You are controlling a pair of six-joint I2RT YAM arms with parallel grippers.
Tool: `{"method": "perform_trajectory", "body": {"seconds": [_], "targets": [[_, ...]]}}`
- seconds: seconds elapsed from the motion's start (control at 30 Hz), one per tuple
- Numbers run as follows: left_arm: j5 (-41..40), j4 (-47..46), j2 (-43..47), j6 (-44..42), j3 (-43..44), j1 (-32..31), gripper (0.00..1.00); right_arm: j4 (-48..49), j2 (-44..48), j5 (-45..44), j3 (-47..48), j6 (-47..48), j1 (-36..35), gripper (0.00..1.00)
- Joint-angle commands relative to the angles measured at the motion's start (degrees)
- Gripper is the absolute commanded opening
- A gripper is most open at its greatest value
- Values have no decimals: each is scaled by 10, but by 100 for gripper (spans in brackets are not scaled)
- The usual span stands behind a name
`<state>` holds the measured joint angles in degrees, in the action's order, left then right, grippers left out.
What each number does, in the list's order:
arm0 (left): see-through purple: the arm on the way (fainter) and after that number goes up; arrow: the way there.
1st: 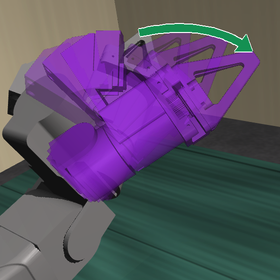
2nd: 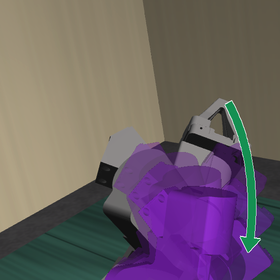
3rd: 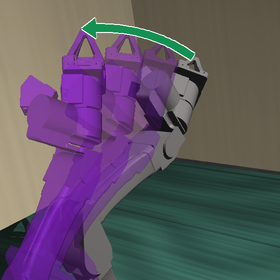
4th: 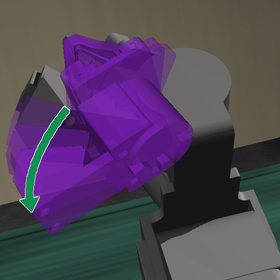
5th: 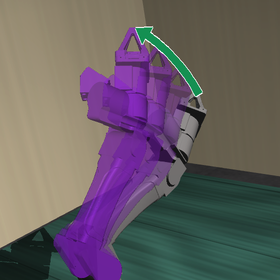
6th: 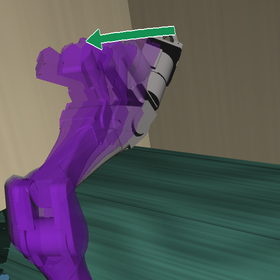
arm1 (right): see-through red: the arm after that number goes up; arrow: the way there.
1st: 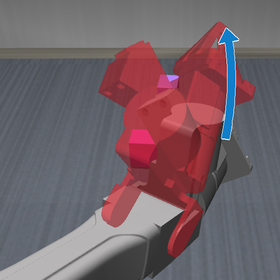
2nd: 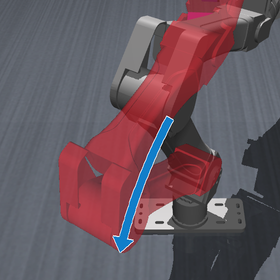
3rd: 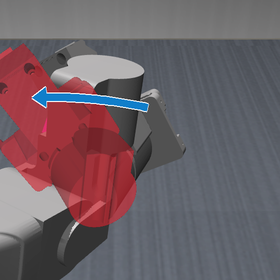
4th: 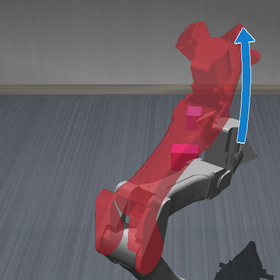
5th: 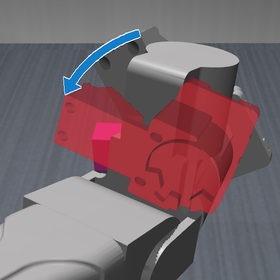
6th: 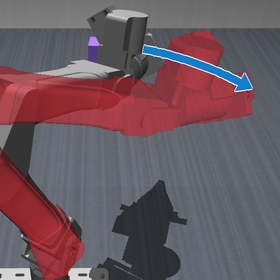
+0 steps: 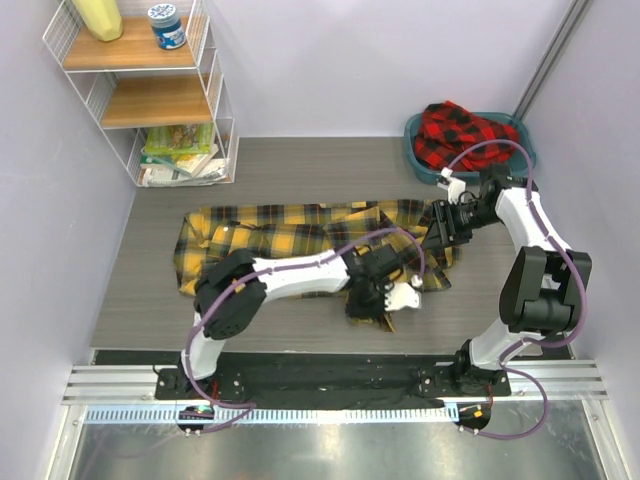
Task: Fold and stack the long sleeve shirts
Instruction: Fold the shirt
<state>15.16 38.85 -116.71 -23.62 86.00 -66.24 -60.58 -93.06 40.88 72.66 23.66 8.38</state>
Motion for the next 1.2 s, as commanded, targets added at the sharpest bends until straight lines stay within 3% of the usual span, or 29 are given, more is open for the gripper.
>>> {"method": "perform_trajectory", "body": {"seconds": [0.0, 0.13, 0.2, 0.3, 0.43, 0.6, 0.83, 1.0, 1.17], "targets": [[78, 137, 100, -77, 52, 65, 0, -10, 7, 27, 34, 17, 1, 55], [59, 267, 159, -276, 143, 159, 0, -13, -2, 25, 54, 21, 2, 55], [66, 350, 170, -495, 186, 281, 0, -17, -15, 20, 58, 23, 2, 52], [47, 390, 162, -617, 216, 341, 0, -12, -27, 12, 54, 22, 2, 50], [27, 403, 166, -713, 211, 392, 0, 5, -34, 8, 31, 14, 1, 48], [44, 340, 212, -773, 159, 433, 0, 45, -42, -8, -1, 0, -5, 47], [83, 284, 346, -840, -1, 451, 0, 80, -52, -36, 12, -13, -7, 47], [86, 313, 391, -920, -74, 502, 0, 98, -52, -69, 17, -4, -19, 52], [65, 238, 417, -949, -198, 545, 2, 104, -63, -72, 20, -5, -29, 52]]}}
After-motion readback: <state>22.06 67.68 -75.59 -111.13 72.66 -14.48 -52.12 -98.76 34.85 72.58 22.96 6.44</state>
